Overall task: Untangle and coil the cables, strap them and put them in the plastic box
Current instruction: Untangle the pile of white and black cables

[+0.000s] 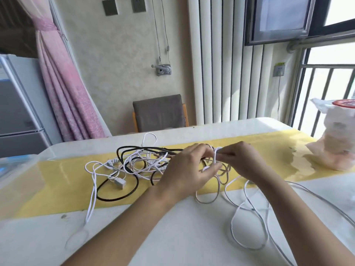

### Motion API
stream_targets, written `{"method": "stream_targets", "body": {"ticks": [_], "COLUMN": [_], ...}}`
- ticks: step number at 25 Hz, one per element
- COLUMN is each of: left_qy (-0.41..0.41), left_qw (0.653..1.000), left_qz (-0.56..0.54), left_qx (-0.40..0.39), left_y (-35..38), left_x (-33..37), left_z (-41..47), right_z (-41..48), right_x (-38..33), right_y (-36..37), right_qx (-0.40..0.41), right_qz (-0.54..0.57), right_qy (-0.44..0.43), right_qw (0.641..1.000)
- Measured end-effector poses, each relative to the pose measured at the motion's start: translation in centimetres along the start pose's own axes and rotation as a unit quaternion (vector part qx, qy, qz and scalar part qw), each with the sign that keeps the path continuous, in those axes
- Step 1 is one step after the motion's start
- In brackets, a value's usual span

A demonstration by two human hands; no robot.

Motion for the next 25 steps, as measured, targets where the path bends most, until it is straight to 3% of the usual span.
{"method": "stream_targets", "body": {"ticks": [4, 7, 10, 12, 14, 16, 18, 21, 23, 25], "left_qy": [-0.114, -0.266, -0.332, -0.32, -0.309, -0.29, -0.25, -0.241, -0.246, -0.231], "left_qw": [0.966, 0.911, 0.885, 0.897, 0.913, 0.92, 0.918, 0.897, 0.89, 0.915], "left_qz": [0.216, 0.302, 0.327, 0.301, 0.254, 0.261, 0.29, 0.238, 0.223, 0.218], "left_qx": [-0.088, -0.087, -0.012, 0.046, 0.075, 0.03, -0.101, -0.284, -0.313, -0.247], "left_y": [2.7, 1.4, -0.6, -1.6, -2.0, -1.7, -0.5, 0.1, -0.4, -1.5], "left_x": [-5.7, -10.9, -13.3, -13.4, -13.0, -12.3, -11.5, -10.2, -9.0, -7.3], "left_z": [-0.7, -2.3, -2.9, -3.1, -3.4, -3.6, -3.5, -4.1, -4.5, -3.9], "right_z": [-0.5, -1.1, -1.1, -0.6, -0.3, -0.1, 0.2, 0.5, 0.5, 0.4], "right_x": [0.7, 2.3, 3.5, 4.1, 4.9, 5.5, 5.4, 4.5, 4.1, 3.8], "right_y": [-3.8, -6.1, -6.3, -4.5, -2.3, -0.5, 1.1, 2.9, 4.0, 4.8], "right_qx": [0.085, 0.162, 0.17, 0.055, -0.064, -0.119, -0.138, -0.135, -0.147, -0.142], "right_qz": [0.22, 0.275, 0.155, 0.022, -0.077, -0.148, -0.207, -0.253, -0.3, -0.321], "right_qy": [0.023, 0.07, 0.119, 0.138, 0.135, 0.12, 0.083, 0.044, 0.023, 0.013], "right_qw": [0.972, 0.945, 0.966, 0.989, 0.986, 0.974, 0.965, 0.957, 0.942, 0.936]}}
Point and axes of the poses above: each hand's wrist, its own z-axis towards the middle knuckle, its own y-axis out of the palm, x = y × z, the point moved 6 cm from there along z, towards the middle knuckle, and after that the axes turned 2 degrees about -x, right-handed, at the moved point
